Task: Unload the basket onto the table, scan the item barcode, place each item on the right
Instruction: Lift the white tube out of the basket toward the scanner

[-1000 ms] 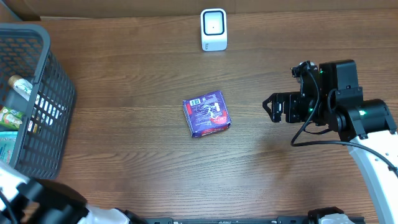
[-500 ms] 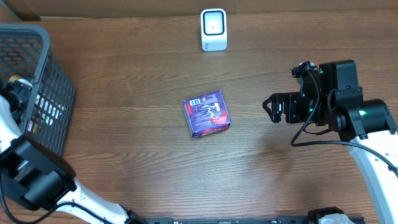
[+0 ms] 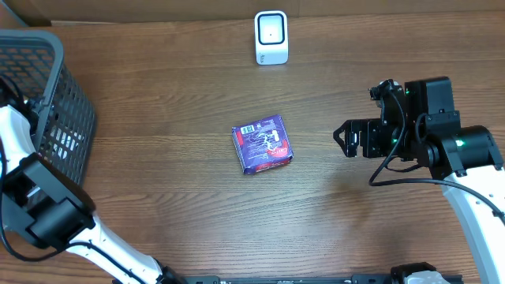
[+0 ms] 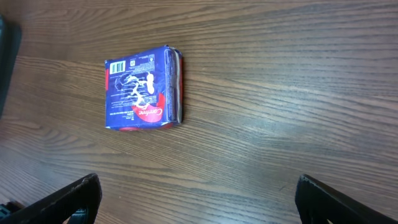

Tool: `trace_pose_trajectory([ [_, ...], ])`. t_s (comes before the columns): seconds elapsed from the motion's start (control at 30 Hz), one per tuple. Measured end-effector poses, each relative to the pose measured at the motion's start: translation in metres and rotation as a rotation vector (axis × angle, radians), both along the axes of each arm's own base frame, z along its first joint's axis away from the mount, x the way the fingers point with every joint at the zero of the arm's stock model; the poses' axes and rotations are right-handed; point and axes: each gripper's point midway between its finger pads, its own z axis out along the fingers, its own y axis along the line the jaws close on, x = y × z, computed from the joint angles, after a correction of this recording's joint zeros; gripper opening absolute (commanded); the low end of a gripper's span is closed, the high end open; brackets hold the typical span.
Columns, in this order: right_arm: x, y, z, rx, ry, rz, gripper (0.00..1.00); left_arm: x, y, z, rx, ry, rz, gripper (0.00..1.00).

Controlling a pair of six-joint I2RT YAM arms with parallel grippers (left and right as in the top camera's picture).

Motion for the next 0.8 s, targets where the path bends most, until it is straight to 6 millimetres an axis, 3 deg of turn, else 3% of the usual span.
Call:
trace_pose_trajectory([
  [0.27,-0.001,0.002,0.001,0.014,0.004,0.008,1.00,0.012,-0.006,-0.037,-0.031,0.029,-0.036,0.86],
  [0.3,-0.001,0.003,0.001,0.015,0.004,0.009,1.00,0.014,-0.007,-0.039,-0.033,0.036,-0.045,0.79],
  [0.37,-0.002,0.003,0.001,0.018,0.005,0.010,1.00,0.014,-0.006,-0.041,-0.037,0.047,-0.052,0.50],
  [0.4,-0.002,0.003,0.001,0.019,0.005,0.011,1.00,0.011,-0.007,-0.043,-0.046,0.059,-0.049,0.25],
  [0.43,-0.002,0.003,0.001,0.019,0.004,0.011,1.00,0.010,-0.009,-0.045,-0.053,0.070,-0.050,0.12],
  [0.47,-0.002,0.003,0.001,0.019,0.005,0.012,1.00,0.009,-0.009,-0.046,-0.057,0.072,-0.048,0.04],
  [0.8,0.002,0.004,0.003,0.023,-0.014,0.012,1.00,0.005,-0.014,-0.036,-0.075,0.103,-0.057,0.04],
])
